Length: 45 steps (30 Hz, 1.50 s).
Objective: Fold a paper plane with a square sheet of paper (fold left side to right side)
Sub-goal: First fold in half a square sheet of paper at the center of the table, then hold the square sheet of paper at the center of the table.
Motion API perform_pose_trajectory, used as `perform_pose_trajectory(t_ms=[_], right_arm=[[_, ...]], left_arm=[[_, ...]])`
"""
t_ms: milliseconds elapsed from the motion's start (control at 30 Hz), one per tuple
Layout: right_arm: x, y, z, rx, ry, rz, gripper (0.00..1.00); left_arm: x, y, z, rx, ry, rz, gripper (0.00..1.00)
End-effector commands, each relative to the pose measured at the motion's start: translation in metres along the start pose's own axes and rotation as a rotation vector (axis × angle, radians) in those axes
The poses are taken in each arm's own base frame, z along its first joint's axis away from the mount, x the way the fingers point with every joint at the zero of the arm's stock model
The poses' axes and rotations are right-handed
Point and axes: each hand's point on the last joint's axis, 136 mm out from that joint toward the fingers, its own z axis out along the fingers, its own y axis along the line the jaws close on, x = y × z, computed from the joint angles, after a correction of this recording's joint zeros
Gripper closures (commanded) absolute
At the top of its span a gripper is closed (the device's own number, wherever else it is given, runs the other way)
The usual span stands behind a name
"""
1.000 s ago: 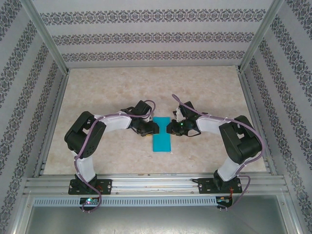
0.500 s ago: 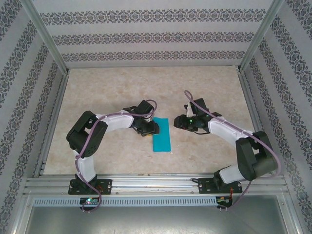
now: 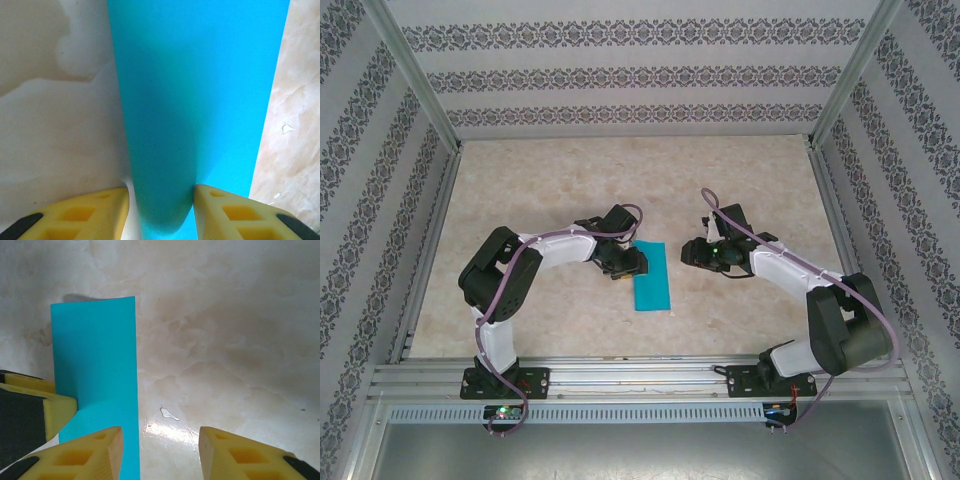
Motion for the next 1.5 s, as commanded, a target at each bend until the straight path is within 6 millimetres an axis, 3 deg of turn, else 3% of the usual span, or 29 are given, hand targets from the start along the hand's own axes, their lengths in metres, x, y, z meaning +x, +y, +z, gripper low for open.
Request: perform_pose_trajectory(t_ms=[0, 667, 1000, 1167, 1467], right_arm=[[0.008, -0.003, 0.001, -0.009, 0.032, -0.003, 0.56], [0.024, 0.032, 0.024, -0.146, 0.147, -0.016, 0.64], [0.032, 0.059, 0.045, -0.214, 0.212, -0.028, 0.86], [0.037, 0.060, 0.058, -0.197, 0.248, -0.024, 0.91], [0.053, 0.039, 0.072, -0.116, 0.308, 0.017, 0.94]], left_arm=[[0.029, 0.034, 0.039, -0.124, 0.088, -0.030, 0.58], [0.032, 0.036, 0.038, -0.138, 0.109, -0.001, 0.58], [0.033, 0.038, 0.040, -0.144, 0.119, -0.001, 0.58], [0.033, 0.039, 0.040, -0.150, 0.119, 0.000, 0.58], [0.034, 0.040, 0.040, -0.153, 0.121, 0.002, 0.58]])
